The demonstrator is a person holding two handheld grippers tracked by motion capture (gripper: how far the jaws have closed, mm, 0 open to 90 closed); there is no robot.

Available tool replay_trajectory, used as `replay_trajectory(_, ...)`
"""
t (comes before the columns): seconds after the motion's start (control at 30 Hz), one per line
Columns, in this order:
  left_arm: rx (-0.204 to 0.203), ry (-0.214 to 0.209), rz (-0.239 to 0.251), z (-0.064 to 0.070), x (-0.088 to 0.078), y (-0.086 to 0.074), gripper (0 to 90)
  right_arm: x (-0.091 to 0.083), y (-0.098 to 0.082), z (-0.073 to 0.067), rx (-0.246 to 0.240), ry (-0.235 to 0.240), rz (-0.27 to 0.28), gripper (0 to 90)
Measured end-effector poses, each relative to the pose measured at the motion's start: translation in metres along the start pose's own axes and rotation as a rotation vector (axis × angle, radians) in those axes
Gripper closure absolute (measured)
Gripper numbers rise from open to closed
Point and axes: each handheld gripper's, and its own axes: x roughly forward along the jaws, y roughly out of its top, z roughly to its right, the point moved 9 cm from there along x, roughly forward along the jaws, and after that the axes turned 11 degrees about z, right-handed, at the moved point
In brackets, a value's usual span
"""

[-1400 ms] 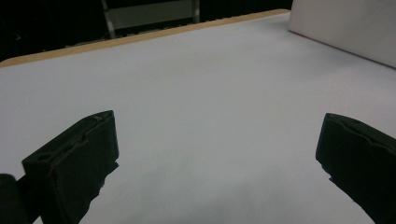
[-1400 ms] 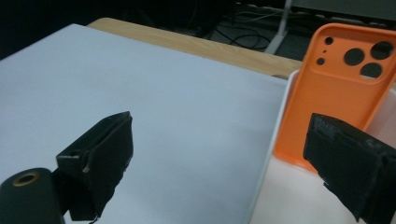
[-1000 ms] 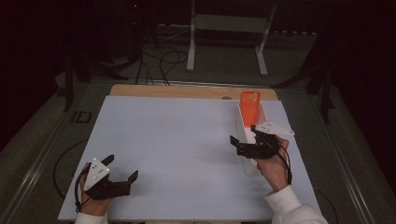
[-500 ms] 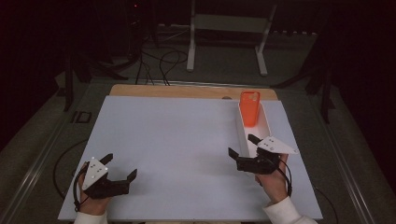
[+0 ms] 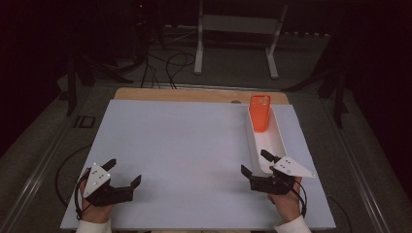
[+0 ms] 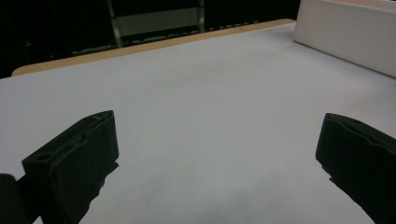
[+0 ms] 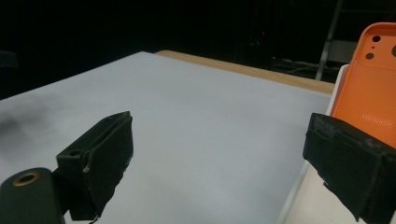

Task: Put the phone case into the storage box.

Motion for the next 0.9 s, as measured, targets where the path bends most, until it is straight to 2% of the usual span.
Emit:
replay_trajectory(0.07,0.000,-0.002,0.002,0.000,0.000,0.000,0.1,-0.004,-0.002,-0.002,-0.010,0.010,0.020,8.3)
replay_trajectory(0.27,0.008,-0.005,0.013,0.000,-0.001,0.003,0.1,-0.014,-0.007,-0.007,-0.015,0.021,0.030,8.4)
replay_trajectory(0.5,0.013,-0.014,0.019,0.001,-0.002,0.003,0.1,-0.021,-0.016,-0.005,-0.018,0.007,0.020,8.4)
replay_trajectory(0.9,0.036,-0.069,0.035,0.011,-0.005,0.006,0.0,-0.022,-0.021,-0.001,-0.021,-0.004,0.003,8.4)
